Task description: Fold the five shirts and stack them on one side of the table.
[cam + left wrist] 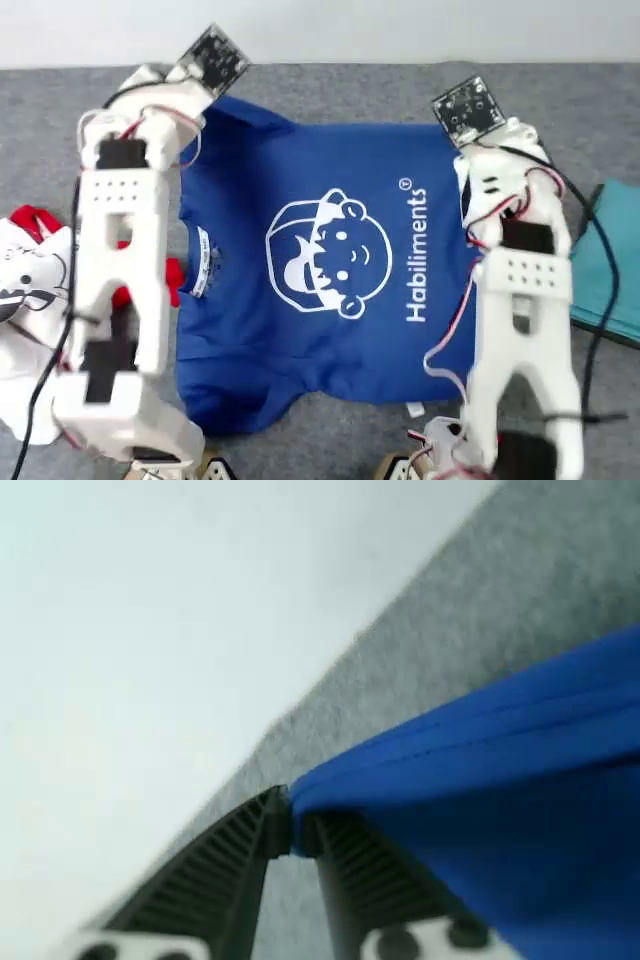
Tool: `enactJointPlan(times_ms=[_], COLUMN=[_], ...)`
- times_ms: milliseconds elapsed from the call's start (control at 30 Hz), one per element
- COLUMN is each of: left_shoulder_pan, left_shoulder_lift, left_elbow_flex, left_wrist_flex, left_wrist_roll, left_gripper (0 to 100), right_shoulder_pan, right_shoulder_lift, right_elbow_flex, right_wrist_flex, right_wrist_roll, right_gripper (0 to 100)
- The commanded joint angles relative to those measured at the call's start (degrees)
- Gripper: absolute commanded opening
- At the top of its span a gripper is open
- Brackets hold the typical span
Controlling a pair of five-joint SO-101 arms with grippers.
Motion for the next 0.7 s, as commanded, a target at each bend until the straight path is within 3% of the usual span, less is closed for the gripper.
enactJointPlan(times_ms=[0,200,300,500,667], left_shoulder_pan=[1.58,3.34,3.96,4.66,4.75], left_shoulder_lift=[7.47,20.75,26.20,33.49,35.52], left_elbow_flex=[-15.25,-36.62,-46.37,-61.23,-69.49], left_wrist_flex=[-1.76,-1.23,2.81,18.73,36.66], left_wrist_roll=[-0.26,-0.53,-2.73,-6.51,-6.59], left_gripper=[1,1,1,1,1], right_shoulder_pan=[0.31,2.24,2.33,1.89,1.89], right_shoulder_lift=[7.08,20.79,24.57,26.68,26.42], right_elbow_flex=[-10.29,-27.52,-32.79,-35.43,-35.52], right_wrist_flex=[-5.14,-5.14,-3.74,4.44,17.89], right_wrist_roll=[0.53,0.44,0.53,0.53,0.62], right_gripper=[0.9,0.9,0.9,0.9,0.9])
